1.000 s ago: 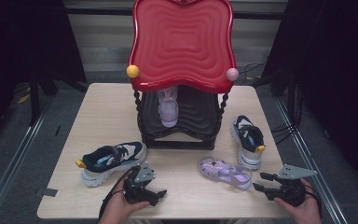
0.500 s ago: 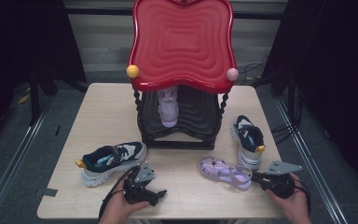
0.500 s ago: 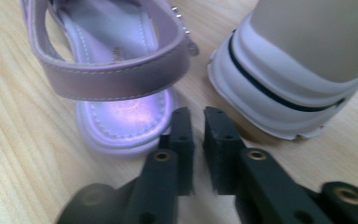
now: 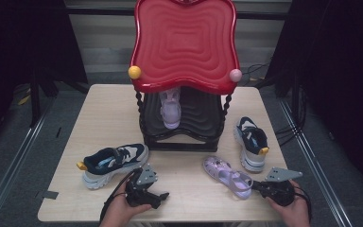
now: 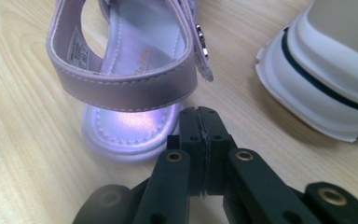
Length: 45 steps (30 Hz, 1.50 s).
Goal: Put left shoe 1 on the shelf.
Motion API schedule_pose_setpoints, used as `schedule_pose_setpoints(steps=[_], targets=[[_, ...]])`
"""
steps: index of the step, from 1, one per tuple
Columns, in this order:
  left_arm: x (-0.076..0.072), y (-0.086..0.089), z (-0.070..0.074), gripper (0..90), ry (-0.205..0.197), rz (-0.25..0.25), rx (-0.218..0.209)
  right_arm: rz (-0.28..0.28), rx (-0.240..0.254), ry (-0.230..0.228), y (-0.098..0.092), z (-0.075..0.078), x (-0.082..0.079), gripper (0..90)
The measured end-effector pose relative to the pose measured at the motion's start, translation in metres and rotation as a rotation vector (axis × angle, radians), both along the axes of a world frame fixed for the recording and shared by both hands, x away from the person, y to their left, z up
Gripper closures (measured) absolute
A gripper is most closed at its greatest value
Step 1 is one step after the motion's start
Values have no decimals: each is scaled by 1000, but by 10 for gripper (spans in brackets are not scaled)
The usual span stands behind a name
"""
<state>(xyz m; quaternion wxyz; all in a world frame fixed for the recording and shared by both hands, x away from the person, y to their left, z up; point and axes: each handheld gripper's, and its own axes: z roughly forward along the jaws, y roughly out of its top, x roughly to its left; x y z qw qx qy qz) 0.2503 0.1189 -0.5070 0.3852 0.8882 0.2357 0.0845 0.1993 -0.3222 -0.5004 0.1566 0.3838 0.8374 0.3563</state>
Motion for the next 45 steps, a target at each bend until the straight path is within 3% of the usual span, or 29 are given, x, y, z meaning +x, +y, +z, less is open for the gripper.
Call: schedule_pose_setpoints(steps=[11, 14, 20, 24, 30, 36, 45], targets=[[0, 0, 0, 141, 0, 0, 0, -3, 52, 17, 1, -2, -5, 856], [0, 0, 0, 142, 0, 1, 0, -30, 71, 10, -2, 1, -5, 838], [0, 0, 0, 141, 0, 0, 0, -97, 100, -46, -12, 13, -8, 780], [0, 0, 0, 141, 0, 1, 0, -124, 136, -42, -15, 19, -7, 751], [0, 0, 0, 141, 0, 1, 0, -141, 150, -42, -15, 28, -3, 697], [0, 0, 0, 141, 0, 1, 0, -125, 119, -40, -8, 37, 1, 669], [0, 0, 0, 141, -1, -2, 3, -100, 135, -43, 7, 51, 9, 640]])
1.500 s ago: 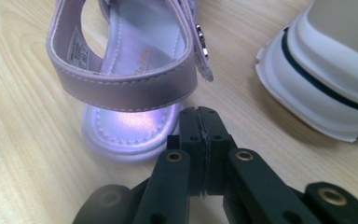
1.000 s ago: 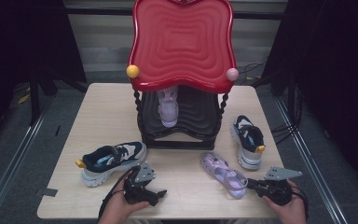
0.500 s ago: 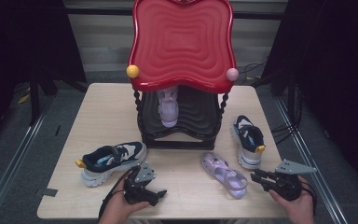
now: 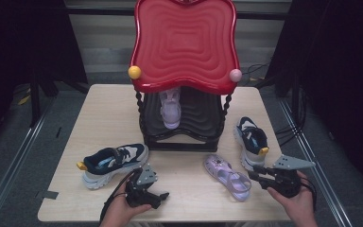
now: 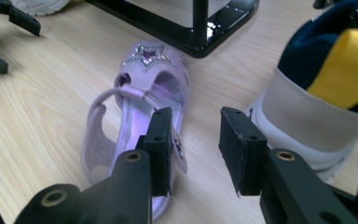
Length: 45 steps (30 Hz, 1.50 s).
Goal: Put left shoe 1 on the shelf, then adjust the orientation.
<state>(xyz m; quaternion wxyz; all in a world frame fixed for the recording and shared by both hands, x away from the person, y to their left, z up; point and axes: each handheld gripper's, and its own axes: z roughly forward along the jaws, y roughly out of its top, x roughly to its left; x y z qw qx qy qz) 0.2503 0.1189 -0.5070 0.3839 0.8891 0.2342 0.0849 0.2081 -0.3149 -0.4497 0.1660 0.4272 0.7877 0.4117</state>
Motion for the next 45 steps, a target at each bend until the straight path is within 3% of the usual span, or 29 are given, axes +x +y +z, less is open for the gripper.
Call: schedule_pose_setpoints(steps=[10, 20, 27, 38, 45], targets=[[0, 0, 0, 142, 0, 0, -1, 26, -14, 25, 13, -4, 7, 595], [0, 0, 0, 142, -1, -1, -3, 21, -28, 30, 22, -10, 14, 446], [0, 0, 0, 143, -1, -1, -3, 29, -15, 40, 21, -11, 17, 424], [-1, 0, 0, 144, -2, 1, 0, 62, -33, 53, 24, -15, 16, 465], [-2, 0, 0, 145, 1, 9, -10, 70, -75, 50, 30, -16, 15, 610]])
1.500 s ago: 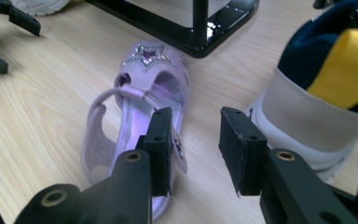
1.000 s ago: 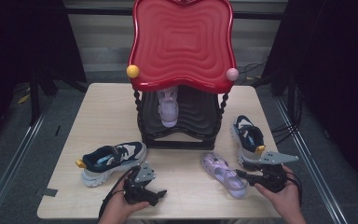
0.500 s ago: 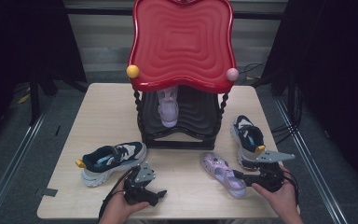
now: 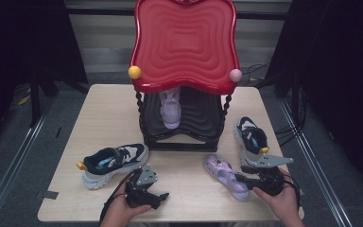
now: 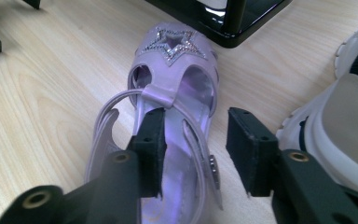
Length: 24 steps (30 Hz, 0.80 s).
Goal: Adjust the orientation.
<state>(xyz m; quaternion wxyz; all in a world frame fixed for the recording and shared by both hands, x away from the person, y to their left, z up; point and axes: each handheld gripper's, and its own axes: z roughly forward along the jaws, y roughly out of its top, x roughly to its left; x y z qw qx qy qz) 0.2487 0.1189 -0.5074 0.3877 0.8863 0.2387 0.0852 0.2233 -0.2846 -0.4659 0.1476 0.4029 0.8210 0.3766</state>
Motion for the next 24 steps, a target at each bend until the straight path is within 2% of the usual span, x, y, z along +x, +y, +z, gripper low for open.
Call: schedule_pose_setpoints(steps=[3, 7, 14, 20, 24], targets=[[0, 0, 0, 145, 0, 0, 0, 8, -23, 5, 2, -2, 0, 638], [0, 0, 0, 145, 0, 0, 0, 7, -14, -2, 4, -4, 4, 675], [0, 0, 0, 145, 0, 0, 1, 11, -27, 11, 5, -8, 7, 731], [0, 0, 0, 144, 0, 0, 1, 17, -51, 3, 5, -7, 7, 758], [0, 0, 0, 145, 0, 1, 0, 19, -35, 3, 4, -8, 6, 758]])
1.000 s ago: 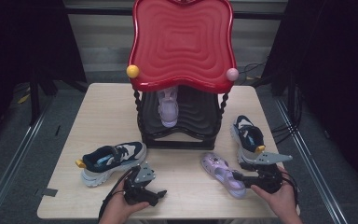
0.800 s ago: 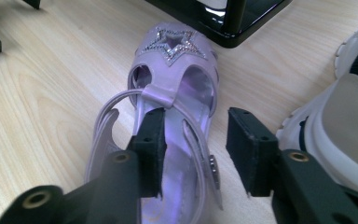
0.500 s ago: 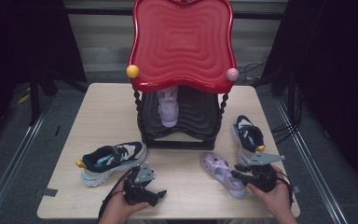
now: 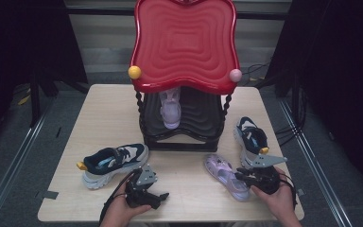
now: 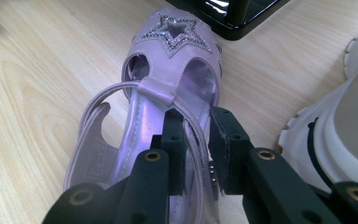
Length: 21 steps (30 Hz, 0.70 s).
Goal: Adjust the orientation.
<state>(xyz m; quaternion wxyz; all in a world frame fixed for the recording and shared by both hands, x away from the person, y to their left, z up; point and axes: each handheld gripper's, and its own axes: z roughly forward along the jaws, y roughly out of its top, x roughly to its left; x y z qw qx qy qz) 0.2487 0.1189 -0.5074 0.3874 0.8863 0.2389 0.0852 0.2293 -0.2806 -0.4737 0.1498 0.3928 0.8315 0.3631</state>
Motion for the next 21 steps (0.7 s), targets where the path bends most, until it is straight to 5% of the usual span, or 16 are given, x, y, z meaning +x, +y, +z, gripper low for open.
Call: schedule_pose_setpoints(steps=[9, 21], targets=[[0, 0, 0, 145, 0, 1, -2, -15, 4, -2, -5, 2, -5, 701], [0, 0, 0, 145, 0, 2, -2, 0, -5, -20, -8, -2, -6, 821]])
